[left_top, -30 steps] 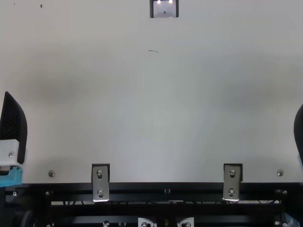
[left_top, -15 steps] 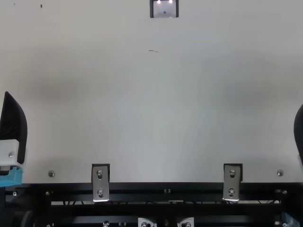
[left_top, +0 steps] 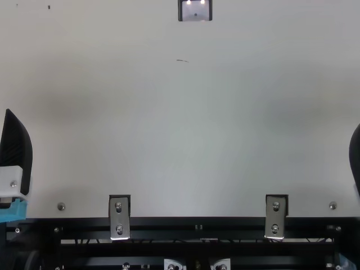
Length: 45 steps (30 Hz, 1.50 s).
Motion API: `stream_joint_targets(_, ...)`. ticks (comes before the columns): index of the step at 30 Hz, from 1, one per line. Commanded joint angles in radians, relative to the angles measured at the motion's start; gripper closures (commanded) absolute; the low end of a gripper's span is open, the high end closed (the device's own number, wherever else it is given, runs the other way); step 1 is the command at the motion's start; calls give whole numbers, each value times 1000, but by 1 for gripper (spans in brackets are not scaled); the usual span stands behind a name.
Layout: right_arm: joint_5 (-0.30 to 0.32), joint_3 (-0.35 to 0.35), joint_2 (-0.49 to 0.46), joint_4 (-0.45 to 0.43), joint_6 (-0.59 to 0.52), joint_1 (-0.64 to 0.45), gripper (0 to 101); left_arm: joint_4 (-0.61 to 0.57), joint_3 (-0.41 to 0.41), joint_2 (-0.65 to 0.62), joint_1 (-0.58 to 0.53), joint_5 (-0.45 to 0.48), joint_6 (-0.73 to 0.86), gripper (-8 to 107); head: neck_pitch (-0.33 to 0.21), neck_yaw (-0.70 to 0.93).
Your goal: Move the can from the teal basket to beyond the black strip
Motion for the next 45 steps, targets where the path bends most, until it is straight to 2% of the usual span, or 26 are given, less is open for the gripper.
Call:
stream_joint_targets(1, 0, 0, 0, 0, 0, 0, 0, 0, 0, 0, 0, 0, 0, 9, -47, 9)
stream_joint_targets(19, 0, 0, 0, 0, 0, 0, 0, 1, -1, 0, 0, 1, 0, 9, -47, 9)
stream_joint_targets(24, 0, 0, 0, 0, 0, 0, 0, 7, -32, 35, 12, -3, -18, 9, -47, 9)
stream_joint_targets(37, 0, 0, 0, 0, 0, 0, 0, 111, -254, 306, 110, -33, -150, 9, -47, 9)
stream_joint_targets(41, 0, 0, 0, 0, 0, 0, 0, 133, -286, 410, 178, -62, -168, 9, -47, 9)
stream_joint_targets(45, 0, 0, 0, 0, 0, 0, 0, 106, -295, 540, 271, -124, -120, 9, -47, 9)
